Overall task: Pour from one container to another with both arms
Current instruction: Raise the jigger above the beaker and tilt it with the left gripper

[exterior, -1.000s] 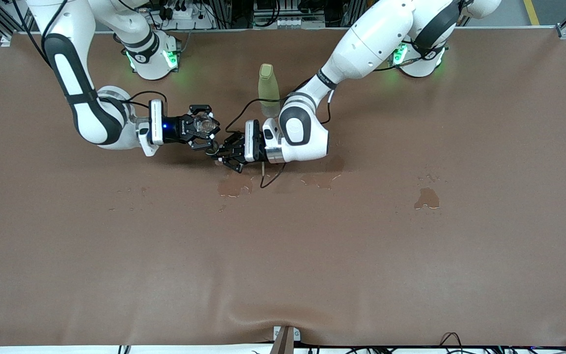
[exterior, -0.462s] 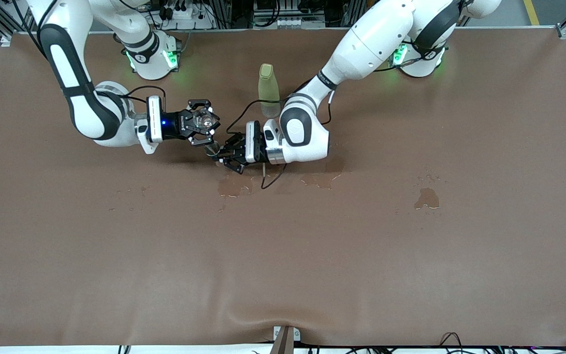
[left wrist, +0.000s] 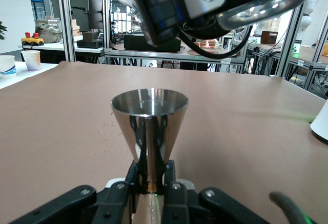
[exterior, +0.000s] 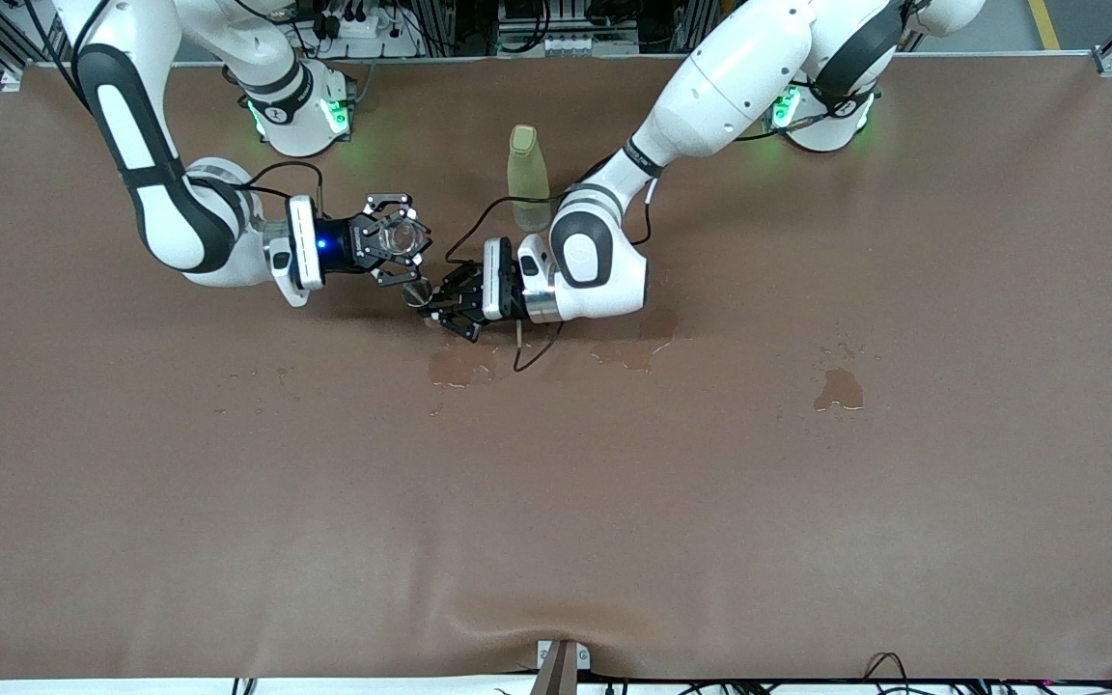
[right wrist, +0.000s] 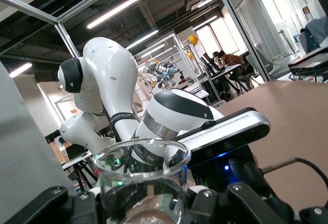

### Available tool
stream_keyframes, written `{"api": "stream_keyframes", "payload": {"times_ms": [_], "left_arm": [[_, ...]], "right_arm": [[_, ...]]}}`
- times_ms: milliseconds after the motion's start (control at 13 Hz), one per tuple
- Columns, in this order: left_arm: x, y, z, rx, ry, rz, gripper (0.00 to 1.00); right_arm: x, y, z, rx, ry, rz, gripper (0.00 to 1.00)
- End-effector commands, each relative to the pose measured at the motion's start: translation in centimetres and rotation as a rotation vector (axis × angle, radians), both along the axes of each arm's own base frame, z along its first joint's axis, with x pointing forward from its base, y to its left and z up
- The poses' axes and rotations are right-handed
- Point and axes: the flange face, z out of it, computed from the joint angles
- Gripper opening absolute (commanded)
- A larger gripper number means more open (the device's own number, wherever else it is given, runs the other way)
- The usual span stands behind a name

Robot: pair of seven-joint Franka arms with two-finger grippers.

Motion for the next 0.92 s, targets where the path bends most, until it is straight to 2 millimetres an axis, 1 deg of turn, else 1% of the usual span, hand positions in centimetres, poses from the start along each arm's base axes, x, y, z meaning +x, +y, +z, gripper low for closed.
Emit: {"api": "stream_keyframes", "payload": {"times_ms": [0,231,846], "left_arm": [[0.19,-0.31,0.02,0.002,-0.017,0.000,0.00],[0.19,-0.31,0.02,0.002,-0.017,0.000,0.00],[0.12,-0.26,-0.11,0.005,-0.016,-0.002,0.00]], "right_arm": [[-0.60,0.06,0.94,-0.001,0.090,-0.020,0.00],[-0.59,0.02,0.97,-0.004,0.186,-0.016,0.00],[-0.78,0.12,0.94,-0.009,0.339,-0.002,0.00]]}}
